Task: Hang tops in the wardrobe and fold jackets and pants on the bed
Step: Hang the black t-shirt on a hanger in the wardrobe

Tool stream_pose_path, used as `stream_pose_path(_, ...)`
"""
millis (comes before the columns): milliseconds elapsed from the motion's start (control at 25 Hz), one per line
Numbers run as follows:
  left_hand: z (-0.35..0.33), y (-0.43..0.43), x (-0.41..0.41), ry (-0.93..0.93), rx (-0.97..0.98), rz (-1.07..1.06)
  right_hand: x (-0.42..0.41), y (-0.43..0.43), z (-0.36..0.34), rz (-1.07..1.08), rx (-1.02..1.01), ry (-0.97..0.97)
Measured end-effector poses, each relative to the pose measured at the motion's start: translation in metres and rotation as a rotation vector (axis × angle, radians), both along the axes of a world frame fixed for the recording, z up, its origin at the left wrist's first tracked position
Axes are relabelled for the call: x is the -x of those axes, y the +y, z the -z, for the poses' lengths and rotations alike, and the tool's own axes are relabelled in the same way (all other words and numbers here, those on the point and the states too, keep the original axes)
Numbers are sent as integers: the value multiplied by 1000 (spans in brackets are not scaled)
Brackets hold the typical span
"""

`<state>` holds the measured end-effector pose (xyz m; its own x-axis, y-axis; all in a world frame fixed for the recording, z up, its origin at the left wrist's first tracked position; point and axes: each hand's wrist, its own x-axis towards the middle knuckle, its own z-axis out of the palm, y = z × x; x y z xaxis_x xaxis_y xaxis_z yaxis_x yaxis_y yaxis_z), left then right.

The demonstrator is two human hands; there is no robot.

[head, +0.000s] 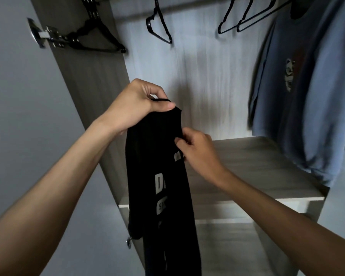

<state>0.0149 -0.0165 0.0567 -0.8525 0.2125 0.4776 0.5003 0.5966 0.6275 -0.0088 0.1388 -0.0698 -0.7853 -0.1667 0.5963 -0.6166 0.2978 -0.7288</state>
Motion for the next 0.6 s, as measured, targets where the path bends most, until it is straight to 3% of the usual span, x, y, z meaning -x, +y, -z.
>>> stream_pose_path(120,3,-13,1,-33,-17,-1,9,10,12,-90,-73,-50)
stream_pose_path(240,7,-20,5,-35,-33,-2,17,25,30,34,-342,-73)
stream_pose_path(400,16,-35,16,-13,25,-26,28,72,41,151,-714,-368)
stream_pose_path(520,32,-47,31,-29,109,-69,43,107,30,232,-914,-343)
stream_pose_path(600,45,-54,41,-78,110,-72,47,122,18,317,-934,-314)
